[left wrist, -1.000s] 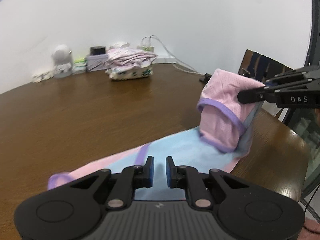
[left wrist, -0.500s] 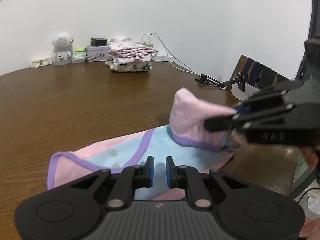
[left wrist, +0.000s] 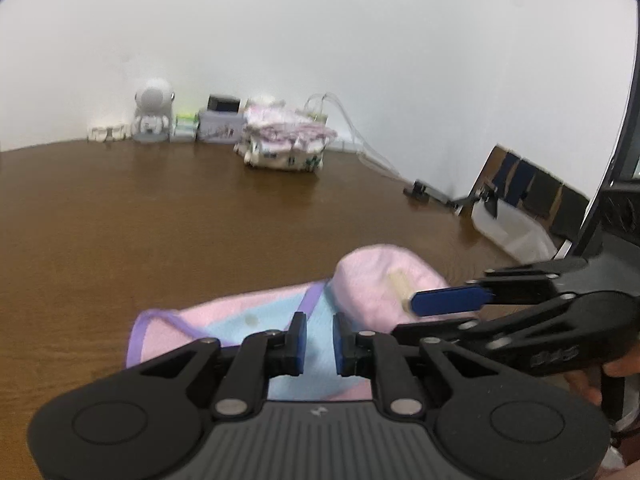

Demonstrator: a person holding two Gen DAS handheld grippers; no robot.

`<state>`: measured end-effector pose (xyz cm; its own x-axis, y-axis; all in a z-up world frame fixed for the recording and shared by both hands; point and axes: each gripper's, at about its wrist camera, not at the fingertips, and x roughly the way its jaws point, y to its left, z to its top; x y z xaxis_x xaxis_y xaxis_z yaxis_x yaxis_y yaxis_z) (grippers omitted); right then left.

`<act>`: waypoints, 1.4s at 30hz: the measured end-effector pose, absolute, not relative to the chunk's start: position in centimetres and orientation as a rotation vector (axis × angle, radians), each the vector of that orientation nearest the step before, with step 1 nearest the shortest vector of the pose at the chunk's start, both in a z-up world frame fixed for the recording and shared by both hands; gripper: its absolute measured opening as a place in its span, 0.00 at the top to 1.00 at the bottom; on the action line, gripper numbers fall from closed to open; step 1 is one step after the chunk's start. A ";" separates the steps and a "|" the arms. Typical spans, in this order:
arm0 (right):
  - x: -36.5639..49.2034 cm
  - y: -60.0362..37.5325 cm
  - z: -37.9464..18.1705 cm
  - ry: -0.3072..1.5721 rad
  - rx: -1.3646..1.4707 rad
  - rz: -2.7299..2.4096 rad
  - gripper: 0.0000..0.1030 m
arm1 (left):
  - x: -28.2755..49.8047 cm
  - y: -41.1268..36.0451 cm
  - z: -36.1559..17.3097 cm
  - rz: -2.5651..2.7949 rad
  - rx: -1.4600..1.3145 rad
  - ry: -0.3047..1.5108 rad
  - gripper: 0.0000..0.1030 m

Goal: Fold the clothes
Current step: 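Lay the pink bundle down and open the right gripper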

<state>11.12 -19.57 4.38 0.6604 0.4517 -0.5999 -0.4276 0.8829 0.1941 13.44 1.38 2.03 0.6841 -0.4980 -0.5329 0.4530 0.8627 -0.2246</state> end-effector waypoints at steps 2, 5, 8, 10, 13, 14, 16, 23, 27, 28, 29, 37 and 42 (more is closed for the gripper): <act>10.2 -21.9 5.1 0.629 0.079 0.469 0.48 | 13.3 0.5 2.6 -0.557 -0.064 0.594 0.90; 9.8 -24.9 5.1 0.600 0.074 0.363 0.52 | 13.9 -2.2 2.9 -0.600 -0.022 0.578 0.90; 10.7 -26.7 3.8 0.636 0.088 0.312 0.72 | 15.2 -5.0 2.0 -0.584 0.050 0.584 0.91; 11.2 -27.0 3.0 0.647 0.097 0.328 0.74 | 16.3 -6.3 1.0 -0.526 0.095 0.604 0.91; 11.6 -26.4 2.0 0.652 0.058 0.359 0.74 | 17.7 -6.7 -0.5 -0.471 0.102 0.644 0.91; 11.7 -26.2 1.8 0.664 0.049 0.369 0.74 | 17.9 -6.5 -0.6 -0.469 0.094 0.651 0.91; 12.0 -26.0 1.0 0.687 0.040 0.384 0.74 | 18.3 -6.0 -1.0 -0.466 0.077 0.664 0.91; 12.4 -27.7 1.0 0.695 0.133 0.426 0.66 | 18.3 -5.0 -0.5 -0.470 0.045 0.668 0.89; 12.4 -31.2 2.0 0.668 0.314 0.431 0.49 | 16.9 -3.5 1.0 -0.454 -0.004 0.637 0.74; 12.6 -32.0 2.0 0.675 0.342 0.424 0.49 | 16.6 -3.2 1.3 -0.459 -0.010 0.635 0.72; 12.8 -32.5 1.7 0.689 0.366 0.422 0.49 | 16.2 -3.1 1.5 -0.468 -0.012 0.635 0.71; 14.3 -32.4 -0.2 0.777 0.449 0.457 0.49 | 15.5 -4.6 0.5 -0.537 0.082 0.669 0.89; 15.0 -32.1 -0.6 0.783 0.476 0.467 0.51 | 15.7 -5.2 -1.2 -0.516 0.150 0.694 0.91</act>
<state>15.05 -32.13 -0.63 0.6197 0.5592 -0.5507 -0.2182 0.7968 0.5635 15.74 -5.15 -1.16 0.6496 -0.4037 -0.6442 0.5013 0.8645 -0.0362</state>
